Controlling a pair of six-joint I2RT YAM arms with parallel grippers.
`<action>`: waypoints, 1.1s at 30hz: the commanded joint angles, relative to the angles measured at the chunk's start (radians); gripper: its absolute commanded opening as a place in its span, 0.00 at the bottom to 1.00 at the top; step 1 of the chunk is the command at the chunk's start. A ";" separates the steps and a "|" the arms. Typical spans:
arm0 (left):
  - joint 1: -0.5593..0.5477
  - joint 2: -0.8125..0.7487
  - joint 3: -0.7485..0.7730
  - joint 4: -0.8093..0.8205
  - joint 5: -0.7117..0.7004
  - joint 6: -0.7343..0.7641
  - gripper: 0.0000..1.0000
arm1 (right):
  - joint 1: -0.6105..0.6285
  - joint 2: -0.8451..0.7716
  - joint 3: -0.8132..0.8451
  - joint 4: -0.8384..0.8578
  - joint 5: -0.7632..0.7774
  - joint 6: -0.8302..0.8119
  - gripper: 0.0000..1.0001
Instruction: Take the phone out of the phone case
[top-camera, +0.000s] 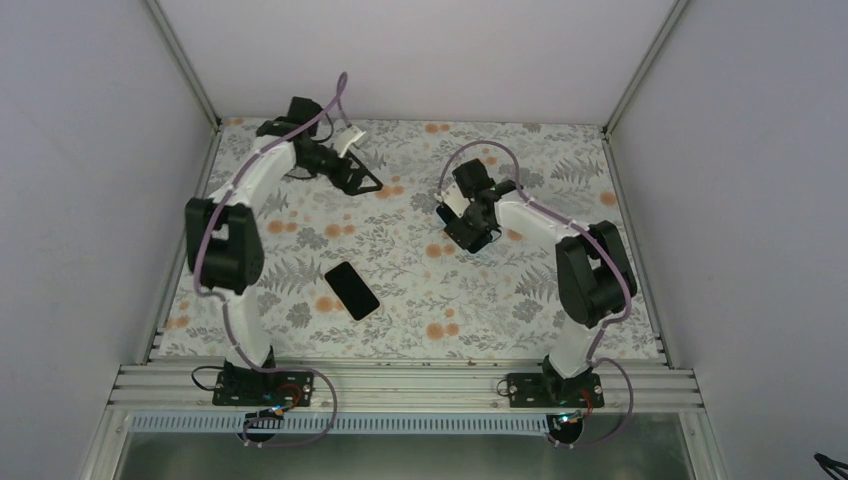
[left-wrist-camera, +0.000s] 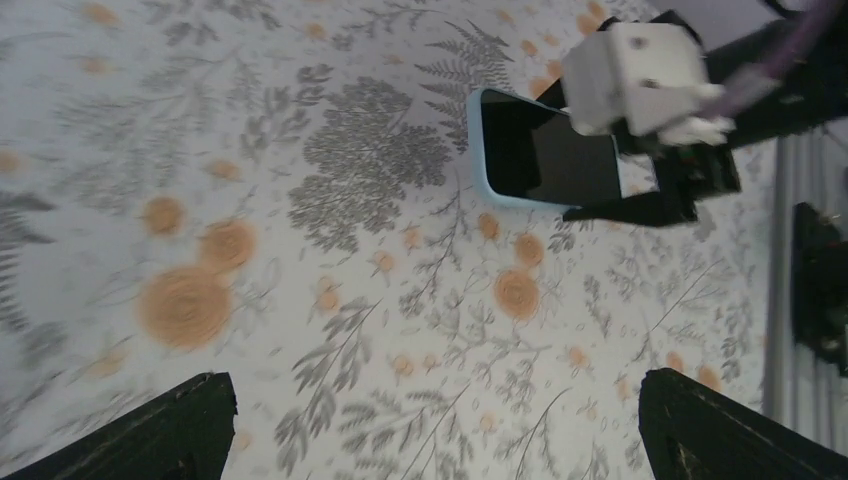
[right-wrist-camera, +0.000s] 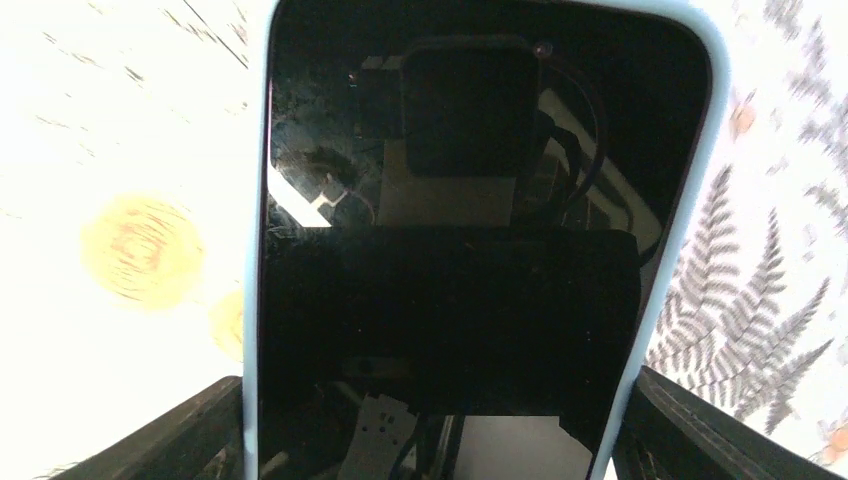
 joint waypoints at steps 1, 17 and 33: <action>-0.031 0.199 0.184 -0.236 0.169 -0.029 1.00 | 0.056 -0.072 0.029 0.070 0.018 0.005 0.69; -0.093 0.439 0.399 -0.266 0.296 -0.158 1.00 | 0.195 0.028 0.245 0.074 0.063 0.021 0.70; -0.104 0.478 0.426 -0.343 0.365 -0.094 0.74 | 0.231 0.053 0.300 0.102 0.081 0.030 0.69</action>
